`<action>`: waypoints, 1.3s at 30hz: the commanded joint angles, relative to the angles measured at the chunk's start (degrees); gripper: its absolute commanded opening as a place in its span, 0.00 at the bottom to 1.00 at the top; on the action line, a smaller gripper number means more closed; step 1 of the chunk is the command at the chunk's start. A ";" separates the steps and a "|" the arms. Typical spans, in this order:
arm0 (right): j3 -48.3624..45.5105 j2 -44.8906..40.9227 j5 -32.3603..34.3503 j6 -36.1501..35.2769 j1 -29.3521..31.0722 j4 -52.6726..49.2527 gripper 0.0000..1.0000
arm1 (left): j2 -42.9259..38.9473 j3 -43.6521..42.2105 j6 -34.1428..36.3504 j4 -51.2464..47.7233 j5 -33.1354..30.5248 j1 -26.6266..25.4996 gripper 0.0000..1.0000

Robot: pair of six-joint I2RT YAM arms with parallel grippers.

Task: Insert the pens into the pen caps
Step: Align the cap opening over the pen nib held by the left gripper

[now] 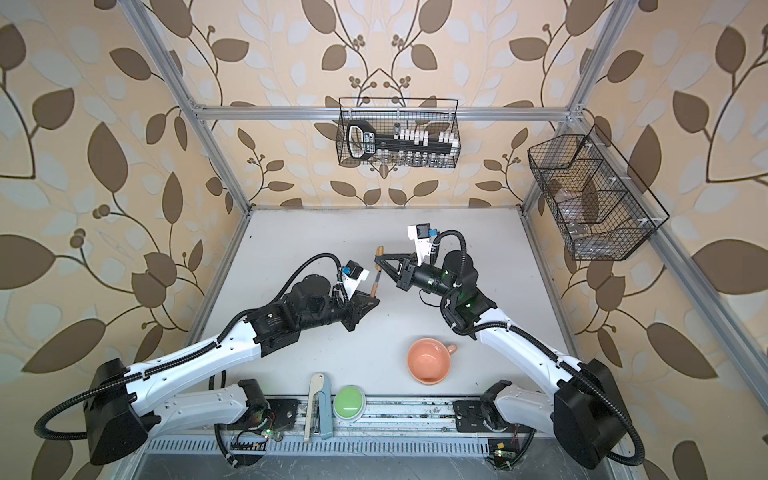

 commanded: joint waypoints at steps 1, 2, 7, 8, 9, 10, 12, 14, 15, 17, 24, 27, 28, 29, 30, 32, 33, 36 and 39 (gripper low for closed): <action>-1.24 -0.06 -0.46 0.11 0.26 1.08 0.01 | -1.96 0.58 0.83 2.37 -1.18 -0.49 0.00; -1.26 -0.14 -0.31 0.15 0.09 0.84 0.01 | -1.96 0.53 0.83 2.35 -1.17 -0.45 0.00; -1.06 -0.04 -0.49 0.49 -0.06 0.99 0.00 | -2.39 0.18 0.76 2.35 -1.73 -0.53 0.00; -1.06 0.15 -0.73 0.71 -0.04 1.22 0.00 | -2.58 0.14 0.79 2.48 -1.93 -0.49 0.00; -1.25 0.28 -0.83 0.99 0.13 1.72 0.00 | -2.74 0.11 0.91 2.69 -1.91 -0.50 0.00; -1.38 0.58 -0.91 1.53 0.32 2.36 0.00 | -2.88 0.10 0.85 2.92 -2.09 -0.49 0.00; -1.99 1.18 -1.39 3.08 0.68 4.65 0.00 | -3.10 0.10 1.08 3.77 -2.38 -0.49 0.00; -2.57 1.21 -1.28 4.18 0.79 6.51 0.00 | -3.19 0.22 1.23 4.39 -2.67 -0.50 0.00; -2.89 1.29 -1.17 4.65 0.74 7.15 0.00 | -3.28 0.19 1.40 4.92 -2.73 -0.49 0.00; -3.25 1.12 -0.70 5.29 0.79 8.13 0.00 | -3.24 0.27 1.45 5.80 -2.48 -0.49 0.00; -3.19 0.59 0.48 5.75 0.97 10.34 0.00 | -2.76 0.45 0.83 6.68 -1.02 -0.49 0.00; -2.35 0.42 0.58 5.45 0.54 9.90 0.00 | -2.67 0.47 0.74 5.98 -0.80 -0.49 0.00; -1.81 0.24 0.50 5.00 0.31 9.42 0.00 | -2.75 0.37 0.66 5.91 -0.84 -0.49 0.00; -1.03 0.07 0.48 4.66 -0.11 8.55 0.00 | -2.76 0.20 0.49 5.87 -0.72 -0.49 0.00; -0.28 -0.12 0.48 4.15 -0.51 7.77 0.00 | -2.84 0.03 0.48 5.87 -0.72 -0.49 0.00; 0.89 -0.29 0.27 3.54 -1.04 7.04 0.00 | -2.76 0.01 0.48 5.61 -0.63 -0.49 0.00; 1.37 -0.30 0.22 3.41 -1.06 7.01 0.00 | -2.76 0.01 0.56 5.53 -0.49 -0.49 0.00; 2.08 0.43 -0.47 3.49 -0.82 7.06 0.00 | -2.76 0.18 0.65 5.50 -0.30 -0.52 0.00; 1.76 1.24 -0.66 3.83 -0.02 7.77 0.00 | -2.52 0.53 0.83 5.43 0.04 -0.49 0.00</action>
